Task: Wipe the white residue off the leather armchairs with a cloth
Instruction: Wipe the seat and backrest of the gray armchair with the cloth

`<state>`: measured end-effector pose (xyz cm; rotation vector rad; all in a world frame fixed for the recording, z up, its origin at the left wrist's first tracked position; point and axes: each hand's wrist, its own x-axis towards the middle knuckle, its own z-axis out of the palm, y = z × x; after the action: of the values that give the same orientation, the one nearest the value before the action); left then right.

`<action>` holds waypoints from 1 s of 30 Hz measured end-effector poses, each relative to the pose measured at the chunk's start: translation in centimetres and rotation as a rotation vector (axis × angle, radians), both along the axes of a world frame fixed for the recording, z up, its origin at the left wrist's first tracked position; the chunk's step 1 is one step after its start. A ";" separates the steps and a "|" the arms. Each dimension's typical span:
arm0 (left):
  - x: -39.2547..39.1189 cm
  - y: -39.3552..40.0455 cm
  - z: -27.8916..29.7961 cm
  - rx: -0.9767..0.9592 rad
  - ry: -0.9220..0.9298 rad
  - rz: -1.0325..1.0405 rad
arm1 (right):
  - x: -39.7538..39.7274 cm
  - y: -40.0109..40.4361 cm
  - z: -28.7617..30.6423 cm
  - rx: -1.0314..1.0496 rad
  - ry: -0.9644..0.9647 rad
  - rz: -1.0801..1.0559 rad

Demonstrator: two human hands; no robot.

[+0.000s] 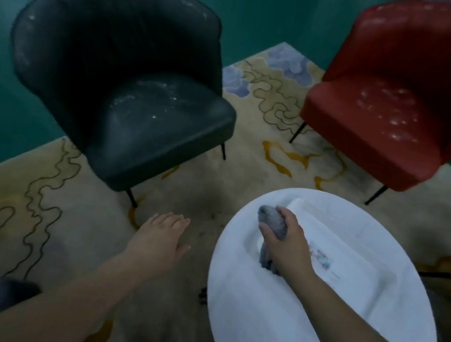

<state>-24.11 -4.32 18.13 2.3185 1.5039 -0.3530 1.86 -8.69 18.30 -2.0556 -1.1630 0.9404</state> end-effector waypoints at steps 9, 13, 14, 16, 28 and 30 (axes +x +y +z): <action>-19.1 -6.3 0.9 0.053 -0.073 0.314 | -17.5 2.0 1.4 0.045 -0.010 0.340; -26.9 -11.0 0.7 0.067 -0.023 0.504 | -26.9 2.2 1.1 0.075 0.030 0.540; -28.5 -12.3 0.6 0.075 -0.013 0.554 | -29.2 2.2 1.0 0.081 0.033 0.583; -32.0 -15.4 0.4 0.087 -0.002 0.675 | -34.2 2.1 0.8 0.079 0.030 0.682; -42.0 -27.9 -2.1 0.039 0.015 1.366 | -54.3 1.9 0.3 0.004 -0.002 1.319; -42.6 -29.1 -2.6 0.029 0.043 1.464 | -57.7 1.9 -0.2 0.006 0.039 1.425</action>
<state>-66.76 -33.45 15.53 0.7114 2.6580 0.0457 -55.80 -6.81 18.11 -0.9141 -2.6083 1.4841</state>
